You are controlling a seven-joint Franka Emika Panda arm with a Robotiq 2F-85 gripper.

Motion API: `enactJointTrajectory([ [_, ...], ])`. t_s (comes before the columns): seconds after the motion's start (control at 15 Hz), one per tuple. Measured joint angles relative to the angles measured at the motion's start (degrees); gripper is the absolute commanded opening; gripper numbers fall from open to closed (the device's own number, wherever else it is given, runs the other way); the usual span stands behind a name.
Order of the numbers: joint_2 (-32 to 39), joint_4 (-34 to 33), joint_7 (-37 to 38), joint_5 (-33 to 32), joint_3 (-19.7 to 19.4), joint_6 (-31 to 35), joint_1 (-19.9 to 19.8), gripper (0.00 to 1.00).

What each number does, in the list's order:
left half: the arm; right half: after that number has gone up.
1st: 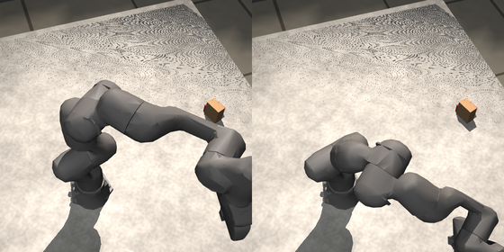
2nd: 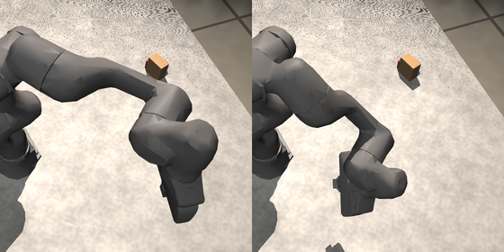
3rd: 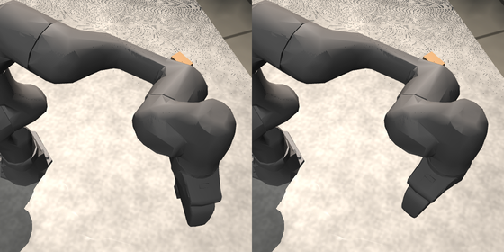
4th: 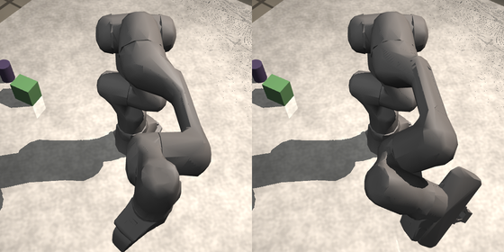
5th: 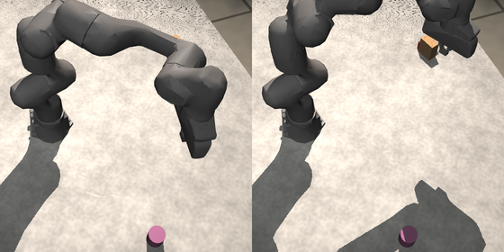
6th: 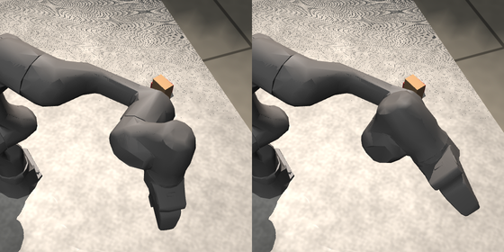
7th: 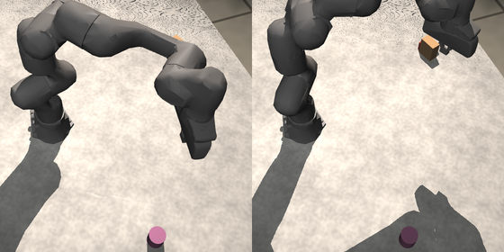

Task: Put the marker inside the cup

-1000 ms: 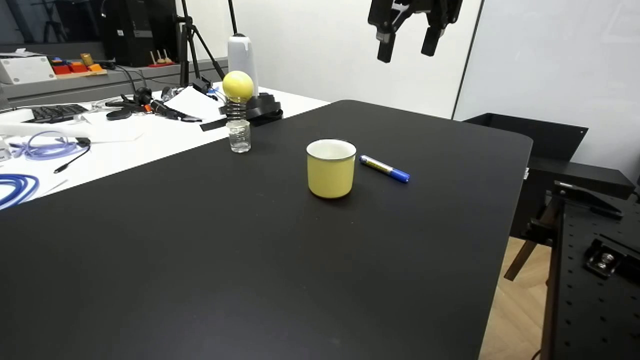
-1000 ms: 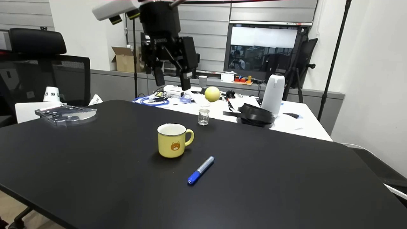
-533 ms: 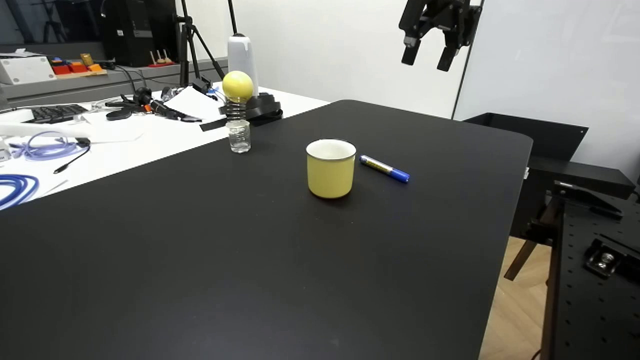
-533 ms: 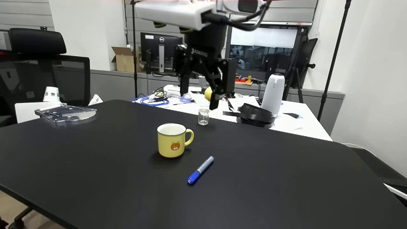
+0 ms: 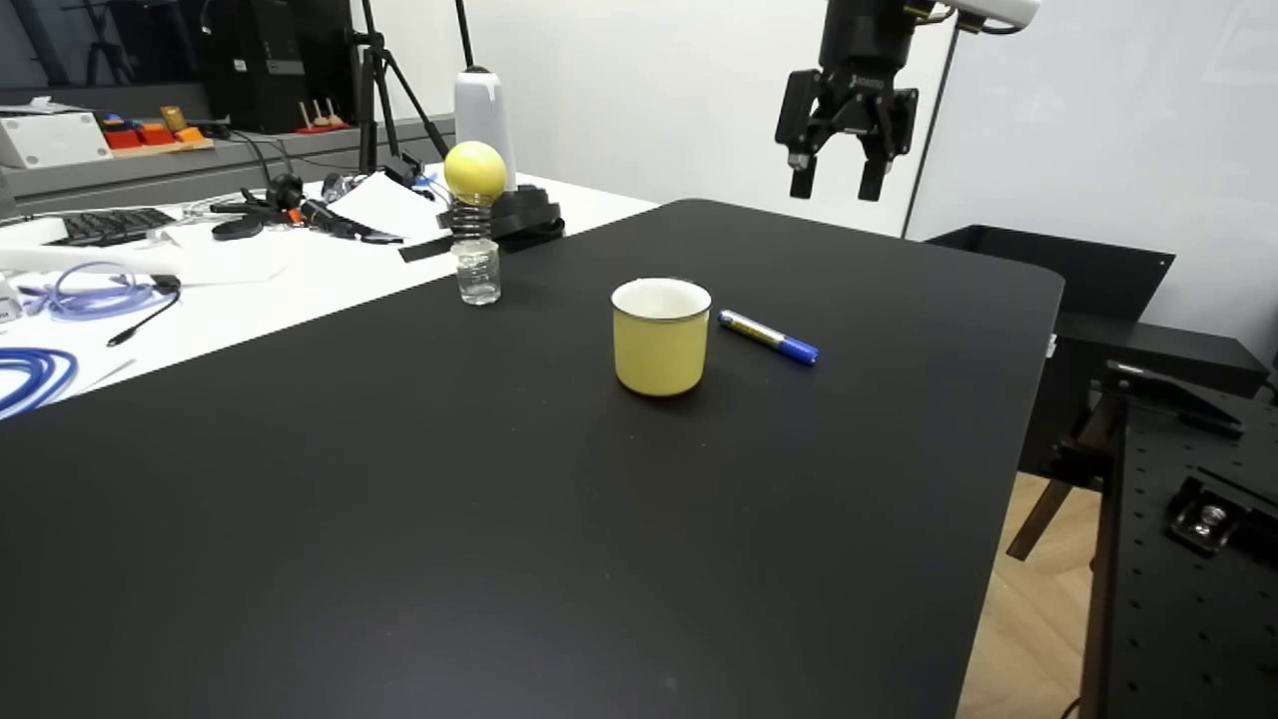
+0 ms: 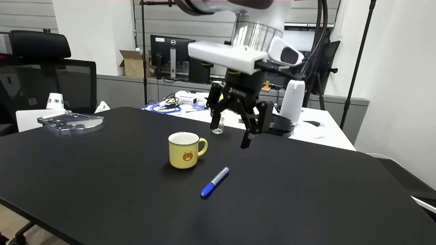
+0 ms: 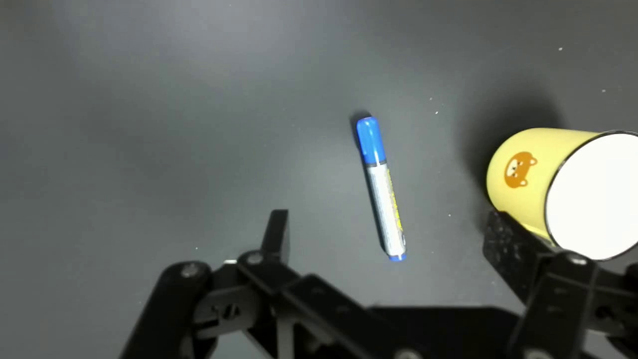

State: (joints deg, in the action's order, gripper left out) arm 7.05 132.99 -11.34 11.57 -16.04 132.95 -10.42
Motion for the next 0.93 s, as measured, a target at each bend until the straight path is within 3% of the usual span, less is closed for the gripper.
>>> enactJointTrajectory([
  [0.4,4.06,-2.41,-0.44,0.28,1.42,0.22,-0.93,1.0],
  [0.93,13.97,-6.55,-6.99,-0.06,5.85,2.14,-3.06,1.0],
])
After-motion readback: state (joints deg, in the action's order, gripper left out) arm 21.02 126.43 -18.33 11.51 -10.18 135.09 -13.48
